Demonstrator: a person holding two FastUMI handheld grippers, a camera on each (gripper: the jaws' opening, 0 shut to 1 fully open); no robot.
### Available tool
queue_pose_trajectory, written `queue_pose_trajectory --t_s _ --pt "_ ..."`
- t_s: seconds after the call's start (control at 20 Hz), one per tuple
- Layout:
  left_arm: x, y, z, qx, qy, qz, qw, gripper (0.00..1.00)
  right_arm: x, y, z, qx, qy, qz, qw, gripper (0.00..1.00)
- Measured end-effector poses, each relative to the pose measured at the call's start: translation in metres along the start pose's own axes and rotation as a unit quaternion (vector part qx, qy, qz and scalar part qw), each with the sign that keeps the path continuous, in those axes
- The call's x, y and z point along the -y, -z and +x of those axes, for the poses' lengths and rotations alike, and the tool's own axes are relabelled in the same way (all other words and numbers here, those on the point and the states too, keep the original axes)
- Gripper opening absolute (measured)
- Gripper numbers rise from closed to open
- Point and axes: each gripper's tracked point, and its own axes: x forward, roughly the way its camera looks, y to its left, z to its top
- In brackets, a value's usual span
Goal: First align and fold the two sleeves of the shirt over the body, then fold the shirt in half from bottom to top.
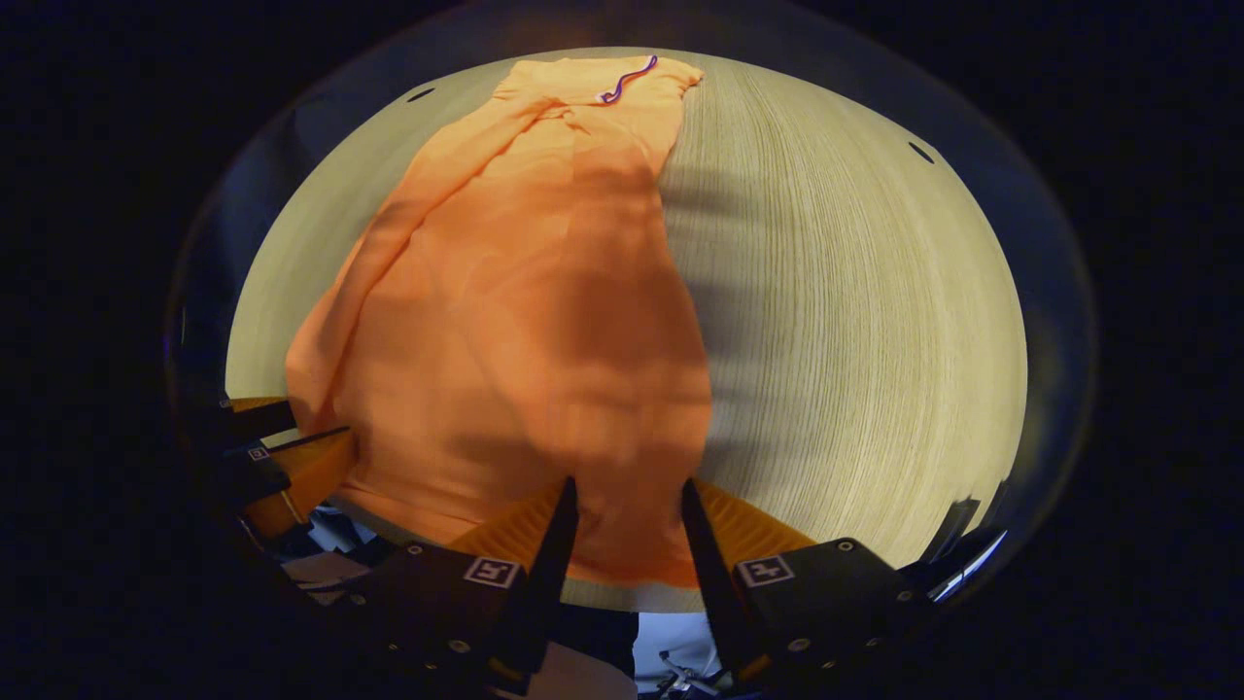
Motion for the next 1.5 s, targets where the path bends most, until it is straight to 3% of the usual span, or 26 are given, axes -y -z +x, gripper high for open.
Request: queue_pose_trajectory --t_s 0.05,0.1,0.2,0.25,0.3,0.35,0.4,0.45,0.5,0.95,1.5 --pt "0.001 -0.003 0.0 0.005 -0.001 -0.007 1.0 0.82 0.0 0.001 0.0 0.006 0.002 0.007 1.0 0.59" --pt "0.002 -0.005 0.002 0.007 0.0 -0.01 1.0 0.71 -0.002 0.0 -0.001 0.012 0.003 0.003 1.0 0.35" --pt "0.006 -0.009 0.001 0.017 0.004 -0.008 1.0 0.51 -0.005 0.001 -0.001 0.013 -0.001 -0.007 1.0 0.33" --pt "0.008 -0.011 0.003 0.021 0.007 -0.01 1.0 0.31 -0.007 0.003 0.0 0.013 -0.005 -0.008 1.0 0.33" --pt "0.009 -0.01 0.002 0.021 0.007 -0.012 1.0 0.23 -0.005 0.0 -0.002 0.016 -0.006 -0.006 1.0 0.33" --pt "0.01 -0.011 0.002 0.022 0.008 -0.011 1.0 0.11 -0.012 0.004 0.001 0.012 -0.019 0.026 0.999 0.31" --pt "0.01 -0.014 0.001 0.029 0.014 -0.01 0.999 0.11 -0.014 0.003 -0.002 0.015 -0.026 0.034 0.999 0.01" --pt "0.012 -0.011 0.005 0.033 0.016 -0.015 0.999 0.1 -0.015 0.005 -0.003 0.011 -0.031 0.041 0.999 0.01" --pt "0.011 -0.014 0.0 0.04 0.023 -0.011 0.999 0.01 -0.013 0.002 -0.001 0.016 -0.035 0.05 0.998 0.0" --pt "0.009 -0.014 -0.004 0.042 0.028 -0.005 0.999 0.01 -0.013 -0.012 -0.016 0.032 -0.049 0.033 0.998 0.0" --pt "0.004 -0.094 -0.027 0.102 0.024 0.01 0.994 0.01 0.0 -0.092 -0.042 0.083 -0.06 0.041 0.994 0.0"
